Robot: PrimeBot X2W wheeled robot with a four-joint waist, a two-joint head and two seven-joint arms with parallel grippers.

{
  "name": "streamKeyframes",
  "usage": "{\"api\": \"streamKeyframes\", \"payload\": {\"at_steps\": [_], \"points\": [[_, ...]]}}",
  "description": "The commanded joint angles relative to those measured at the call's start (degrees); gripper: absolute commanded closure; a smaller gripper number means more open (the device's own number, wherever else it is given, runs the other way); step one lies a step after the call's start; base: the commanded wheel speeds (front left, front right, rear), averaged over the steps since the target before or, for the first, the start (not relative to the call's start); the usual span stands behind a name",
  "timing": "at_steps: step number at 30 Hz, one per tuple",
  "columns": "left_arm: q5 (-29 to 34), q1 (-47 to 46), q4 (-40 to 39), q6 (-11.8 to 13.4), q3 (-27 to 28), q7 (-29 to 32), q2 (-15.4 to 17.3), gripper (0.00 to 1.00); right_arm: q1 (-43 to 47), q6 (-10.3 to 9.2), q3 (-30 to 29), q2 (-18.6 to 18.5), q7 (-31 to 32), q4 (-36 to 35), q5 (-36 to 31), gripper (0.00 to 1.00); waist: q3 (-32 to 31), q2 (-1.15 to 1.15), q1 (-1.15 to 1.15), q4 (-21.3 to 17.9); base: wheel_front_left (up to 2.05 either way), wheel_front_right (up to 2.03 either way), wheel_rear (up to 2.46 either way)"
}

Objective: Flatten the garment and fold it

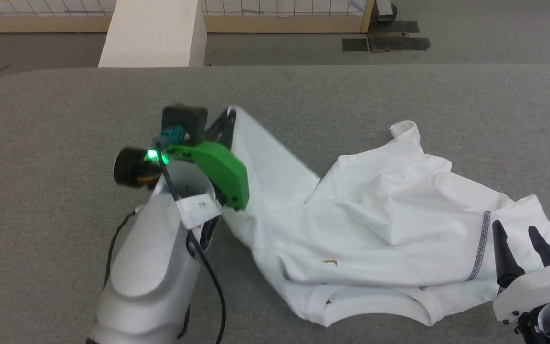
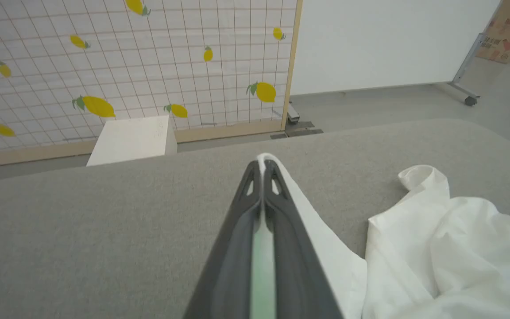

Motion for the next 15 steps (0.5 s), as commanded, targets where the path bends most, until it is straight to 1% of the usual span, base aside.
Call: {"api": "streamKeyframes", "payload": {"at_steps": [1, 5, 8, 11, 15], "points": [[-1.0, -3.0, 0.0, -0.3, -0.1, -2.9, -0.2, 1.00, -0.9, -0.08, 0.4, 0.0, -0.3, 0.1, 0.6, 0.00, 0.3, 0.00, 0.00, 0.0, 0.00, 0.00, 0.00], [-3.2, -7.7, 0.0, -0.3, 0.6, -10.0, -0.5, 1.00, -1.2, -0.08, 1.0, 0.0, -0.5, 0.4, 0.6, 0.00, 0.6, 0.00, 0.00, 0.2, 0.00, 0.00, 0.00], [-4.7, -8.0, -0.1, 0.2, 1.9, -13.1, -0.6, 1.00, -1.2, -0.08, 1.4, 0.0, -0.6, 0.7, 0.7, 0.00, 0.6, 0.00, 0.00, 0.5, 0.00, 0.00, 0.00], [-6.1, -5.2, -0.6, 1.2, 4.5, -14.8, 0.7, 1.00, -1.1, -0.08, 1.6, 0.0, -0.6, 0.9, 0.9, 0.00, 0.5, 0.00, 0.00, 1.2, 0.00, 0.00, 0.00], [-8.5, 2.5, -1.8, 3.0, 9.0, -15.0, 3.7, 1.00, -1.0, -0.08, 1.9, 0.0, -0.5, 0.9, 1.1, 0.00, 0.4, 0.00, 0.00, 2.1, 0.00, 0.00, 0.00]]}}
